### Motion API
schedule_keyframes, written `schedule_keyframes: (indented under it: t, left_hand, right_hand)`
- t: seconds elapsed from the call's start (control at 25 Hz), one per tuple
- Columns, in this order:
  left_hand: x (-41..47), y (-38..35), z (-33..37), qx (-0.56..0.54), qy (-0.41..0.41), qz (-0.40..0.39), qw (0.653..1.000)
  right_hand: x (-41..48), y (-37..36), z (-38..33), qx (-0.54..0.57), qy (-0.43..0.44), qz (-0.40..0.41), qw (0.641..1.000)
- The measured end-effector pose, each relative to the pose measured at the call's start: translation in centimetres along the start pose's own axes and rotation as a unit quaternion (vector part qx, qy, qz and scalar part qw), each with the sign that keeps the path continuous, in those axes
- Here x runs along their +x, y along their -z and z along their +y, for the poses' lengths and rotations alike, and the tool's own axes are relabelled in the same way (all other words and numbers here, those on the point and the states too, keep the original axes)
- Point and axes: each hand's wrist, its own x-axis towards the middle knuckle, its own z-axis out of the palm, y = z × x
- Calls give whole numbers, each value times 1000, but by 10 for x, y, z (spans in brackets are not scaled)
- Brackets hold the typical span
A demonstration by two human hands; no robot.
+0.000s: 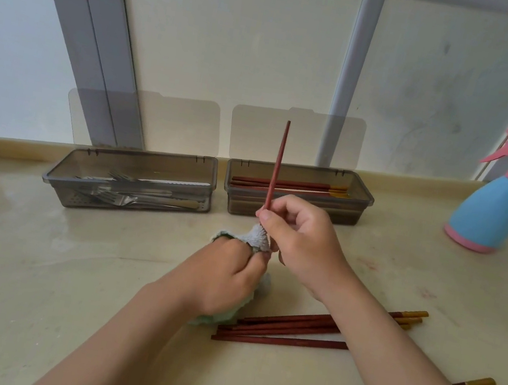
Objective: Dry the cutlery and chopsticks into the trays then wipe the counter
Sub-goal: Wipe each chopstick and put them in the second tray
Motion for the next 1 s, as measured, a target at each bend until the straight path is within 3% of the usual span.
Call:
schedule_keyframes:
  t: [0.16,0.32,0.4,0.52,0.64,0.76,0.88,1.0]
  left_hand:
    - [4,-3,3,45,-57,-31,997]
    - [6,-3,3,65,-61,-53,995]
    - [5,-3,-1,80,-71,-47,993]
    - [2,-4,-9,64,-55,-22,996]
    - [2,-5,-14,51,-32,-8,998]
    - [2,-6,-12,48,-26,-13,998]
    - [1,-5,-10,42,-19,-12,999]
    - [1,-4,-11,42,-11,-18,999]
  right_hand:
    - [9,9,1,107,-125,95,982]
    - [17,16,-2,176,-180,178,951]
    - [24,23,-4,219,-173,230,932]
    - [30,42,-9,248,-88,323,909]
    - [28,52,-3,16,44,338,940]
    - [38,54,16,-282,162,283,902]
    - [53,51,38,-469,150,217,843]
    - [55,44,45,-520,100,182,829]
